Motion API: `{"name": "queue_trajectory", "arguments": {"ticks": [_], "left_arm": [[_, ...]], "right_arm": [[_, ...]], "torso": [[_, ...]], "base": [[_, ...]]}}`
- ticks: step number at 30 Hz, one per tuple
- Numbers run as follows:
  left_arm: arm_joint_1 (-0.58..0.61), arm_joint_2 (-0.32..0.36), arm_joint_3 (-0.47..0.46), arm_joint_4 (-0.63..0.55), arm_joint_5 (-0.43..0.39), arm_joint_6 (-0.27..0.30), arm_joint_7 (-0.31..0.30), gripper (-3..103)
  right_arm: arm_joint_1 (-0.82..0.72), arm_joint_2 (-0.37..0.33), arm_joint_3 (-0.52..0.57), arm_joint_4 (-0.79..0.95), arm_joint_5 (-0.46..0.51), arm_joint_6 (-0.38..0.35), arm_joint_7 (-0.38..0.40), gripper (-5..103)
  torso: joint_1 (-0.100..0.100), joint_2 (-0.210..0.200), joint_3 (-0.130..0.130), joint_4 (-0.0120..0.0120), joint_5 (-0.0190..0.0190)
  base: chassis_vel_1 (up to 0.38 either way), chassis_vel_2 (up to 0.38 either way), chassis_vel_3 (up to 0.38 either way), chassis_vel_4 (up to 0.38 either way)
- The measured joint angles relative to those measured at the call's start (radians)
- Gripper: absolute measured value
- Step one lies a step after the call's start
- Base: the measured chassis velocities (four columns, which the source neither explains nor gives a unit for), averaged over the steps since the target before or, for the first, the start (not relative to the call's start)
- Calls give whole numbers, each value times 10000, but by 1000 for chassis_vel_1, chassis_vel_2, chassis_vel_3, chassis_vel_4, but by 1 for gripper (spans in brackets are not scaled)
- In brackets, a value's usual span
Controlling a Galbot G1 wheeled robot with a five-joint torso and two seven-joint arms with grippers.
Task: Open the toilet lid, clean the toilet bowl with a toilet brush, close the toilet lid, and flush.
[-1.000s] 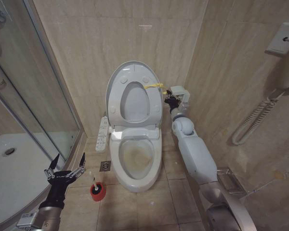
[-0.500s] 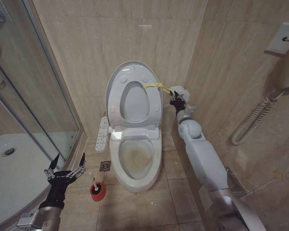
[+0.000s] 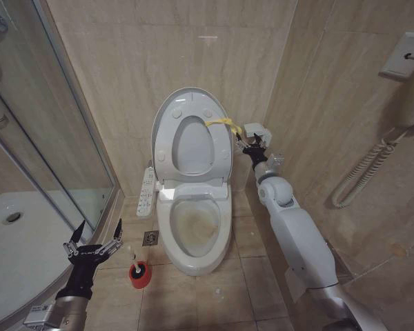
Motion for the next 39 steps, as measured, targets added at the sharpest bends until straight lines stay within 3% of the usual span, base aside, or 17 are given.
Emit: {"name": "queue_trajectory", "arguments": {"ticks": [1,7,8,18,29,39], "left_arm": [[0,0,0,0,0,0,0,100],[0,0,0,0,0,0,1,100],[0,0,0,1,0,0,0,100],[0,0,0,0,0,0,1,100],[0,0,0,0,0,0,0,100],[0,0,0,0,0,0,0,100]], "right_arm": [[-47,-38,-23,144,52,-35,20,92],[-559,-184,-21,972,252,-159,184,92],[-738,-228,0,1156,295,-165,202,100],[-2338,-547,438,2527,338,-156,390,100],[-5192,-623,1395,4520,16,-90,460,100],[-7515,10,1936,5803,-679,160,288,100]], "torso": [[0,0,0,-1,0],[0,0,0,-1,1],[0,0,0,-1,0],[0,0,0,-4,1],[-1,1,-1,-2,1],[-1,1,-1,-2,0]], "base": [[0,0,0,0],[0,0,0,0],[0,0,0,0],[0,0,0,0],[0,0,0,0],[0,0,0,0]]}}
